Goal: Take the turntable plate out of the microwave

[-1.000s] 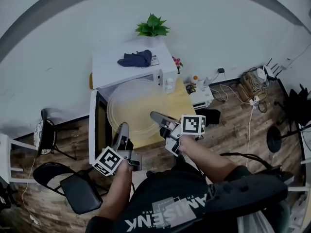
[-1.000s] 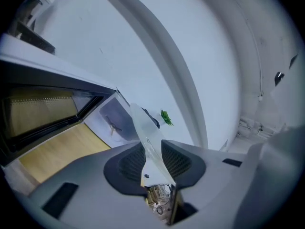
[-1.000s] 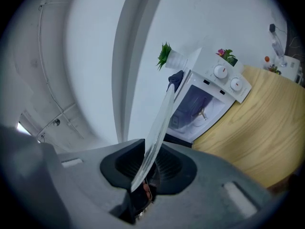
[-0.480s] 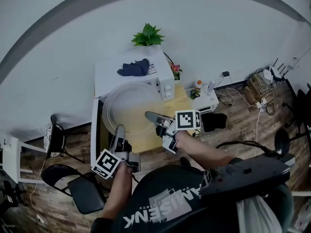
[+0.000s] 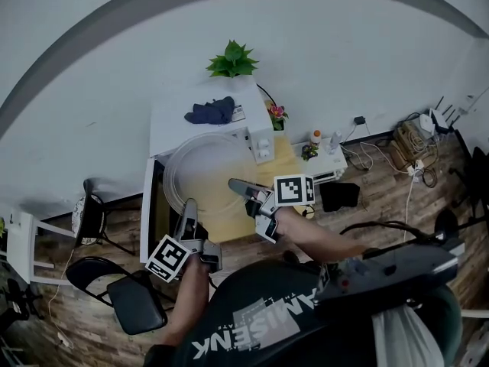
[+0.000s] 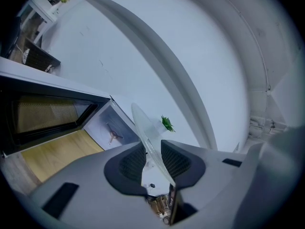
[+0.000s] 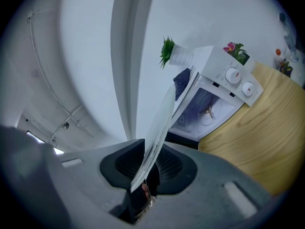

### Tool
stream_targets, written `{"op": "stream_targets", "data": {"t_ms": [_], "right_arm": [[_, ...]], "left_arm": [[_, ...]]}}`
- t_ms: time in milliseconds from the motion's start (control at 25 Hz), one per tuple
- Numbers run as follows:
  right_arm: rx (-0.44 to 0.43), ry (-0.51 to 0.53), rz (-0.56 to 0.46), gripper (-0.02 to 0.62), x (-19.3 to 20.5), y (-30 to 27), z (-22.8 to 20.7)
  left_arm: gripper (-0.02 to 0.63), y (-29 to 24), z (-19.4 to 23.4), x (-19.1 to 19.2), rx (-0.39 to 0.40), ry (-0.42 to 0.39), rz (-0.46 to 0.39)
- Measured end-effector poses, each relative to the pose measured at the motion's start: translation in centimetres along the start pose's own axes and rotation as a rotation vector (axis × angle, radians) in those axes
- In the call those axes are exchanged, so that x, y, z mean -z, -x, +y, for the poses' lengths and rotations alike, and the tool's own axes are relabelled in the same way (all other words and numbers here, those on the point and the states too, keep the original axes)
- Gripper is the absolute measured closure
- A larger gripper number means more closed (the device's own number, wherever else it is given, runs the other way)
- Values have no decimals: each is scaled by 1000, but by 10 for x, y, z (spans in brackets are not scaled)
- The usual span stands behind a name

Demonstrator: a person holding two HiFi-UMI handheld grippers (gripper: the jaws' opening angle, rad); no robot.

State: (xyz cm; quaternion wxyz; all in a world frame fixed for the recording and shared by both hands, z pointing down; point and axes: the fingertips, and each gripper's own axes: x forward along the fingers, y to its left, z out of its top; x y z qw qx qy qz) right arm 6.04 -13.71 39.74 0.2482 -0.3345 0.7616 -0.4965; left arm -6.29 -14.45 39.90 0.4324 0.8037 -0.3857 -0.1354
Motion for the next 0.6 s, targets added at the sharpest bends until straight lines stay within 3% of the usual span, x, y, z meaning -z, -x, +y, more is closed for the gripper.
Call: {"op": "stream_targets", "data": {"t_ms": [600], "right_arm": [[13,-25,-15,522,1,5,-9]], "left_arm": [[506,-4,3,8,6,8,28]]}}
